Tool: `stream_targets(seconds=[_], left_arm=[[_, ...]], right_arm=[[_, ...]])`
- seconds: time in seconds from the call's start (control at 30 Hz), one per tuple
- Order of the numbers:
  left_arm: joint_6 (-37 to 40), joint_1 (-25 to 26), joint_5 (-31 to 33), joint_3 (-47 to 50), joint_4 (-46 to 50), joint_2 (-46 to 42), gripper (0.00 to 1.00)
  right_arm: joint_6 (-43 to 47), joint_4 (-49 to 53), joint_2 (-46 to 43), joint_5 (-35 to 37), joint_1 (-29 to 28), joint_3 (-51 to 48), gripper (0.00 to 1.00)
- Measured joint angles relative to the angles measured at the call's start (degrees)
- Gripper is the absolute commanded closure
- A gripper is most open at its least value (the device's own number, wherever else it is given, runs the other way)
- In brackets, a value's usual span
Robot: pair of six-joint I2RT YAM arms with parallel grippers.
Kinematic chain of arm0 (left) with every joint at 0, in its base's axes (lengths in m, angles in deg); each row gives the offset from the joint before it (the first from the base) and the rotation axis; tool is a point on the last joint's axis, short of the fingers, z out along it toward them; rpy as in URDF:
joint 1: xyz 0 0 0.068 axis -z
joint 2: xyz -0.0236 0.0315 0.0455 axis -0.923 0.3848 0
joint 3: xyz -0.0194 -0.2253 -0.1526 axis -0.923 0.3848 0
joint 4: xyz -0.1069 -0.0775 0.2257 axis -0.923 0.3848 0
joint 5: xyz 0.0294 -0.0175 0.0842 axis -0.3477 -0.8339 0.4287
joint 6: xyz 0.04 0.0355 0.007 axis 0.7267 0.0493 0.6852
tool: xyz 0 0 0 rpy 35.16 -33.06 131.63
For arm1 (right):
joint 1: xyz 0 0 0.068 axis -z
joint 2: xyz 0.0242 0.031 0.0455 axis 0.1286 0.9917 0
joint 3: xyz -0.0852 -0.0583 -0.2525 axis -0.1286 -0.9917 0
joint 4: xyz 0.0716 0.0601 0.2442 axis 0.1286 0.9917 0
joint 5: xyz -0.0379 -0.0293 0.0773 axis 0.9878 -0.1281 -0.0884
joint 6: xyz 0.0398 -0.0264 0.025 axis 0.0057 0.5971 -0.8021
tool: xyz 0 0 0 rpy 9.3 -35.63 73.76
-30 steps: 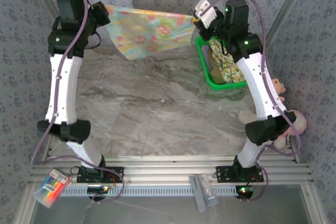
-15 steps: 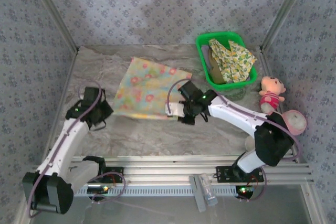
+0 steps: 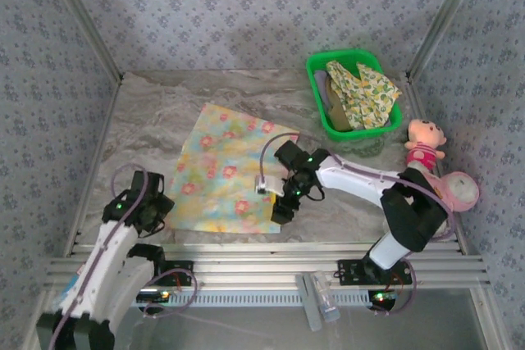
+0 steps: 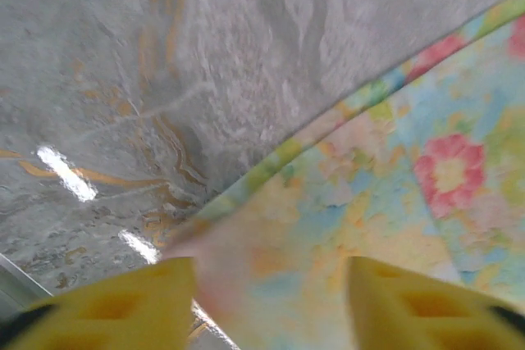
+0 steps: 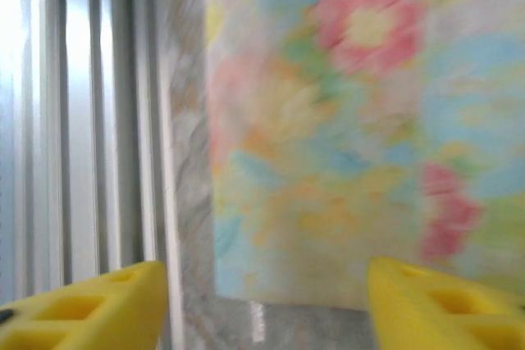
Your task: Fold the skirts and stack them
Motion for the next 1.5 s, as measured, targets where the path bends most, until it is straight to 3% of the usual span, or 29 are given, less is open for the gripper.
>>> stream_targets(seconds=[0.17,0.37,0.53,0.73,1.1,1.27,1.4,1.5], left_arm=[[-3.21,-0.35,0.07,-1.14,-0.15,-5.42,0.01],[-3.58,-0.35,-8.74,-1.16,-9.53,6.86,0.01],[-3.04,0.61,-14.47,-1.36,-14.93,16.37,0.0],[-1.44,1.18,-17.38,-3.21,-16.55,22.6,0.0],[4.17,1.4,-15.04,-11.02,-16.09,33.05,0.0],[4.94,3.37,-14.82,-11.96,-15.52,34.6,0.0],[4.63,6.69,-14.62,-12.55,-15.37,34.6,0.0],[3.65,8.11,-14.69,-11.89,-14.93,34.1,0.0]], right_arm=[[-16.5,-13.09,1.55,2.47,5.99,2.99,0.0],[-34.91,-15.21,18.97,9.01,6.84,21.64,0.0],[-46.73,-14.69,27.89,11.3,7.23,28.37,0.0],[-56.54,-12.59,35.41,13.35,10.36,36.92,0.0],[-66.07,-12.17,46.27,15.74,17.44,53.86,0.0],[-64.02,-10.08,43.39,16.04,17.99,51.98,0.0],[-61.59,-9.6,28.72,17.55,18.03,35.17,0.01],[-61.24,-9.29,15.06,17.92,18.82,21.33,0.11]])
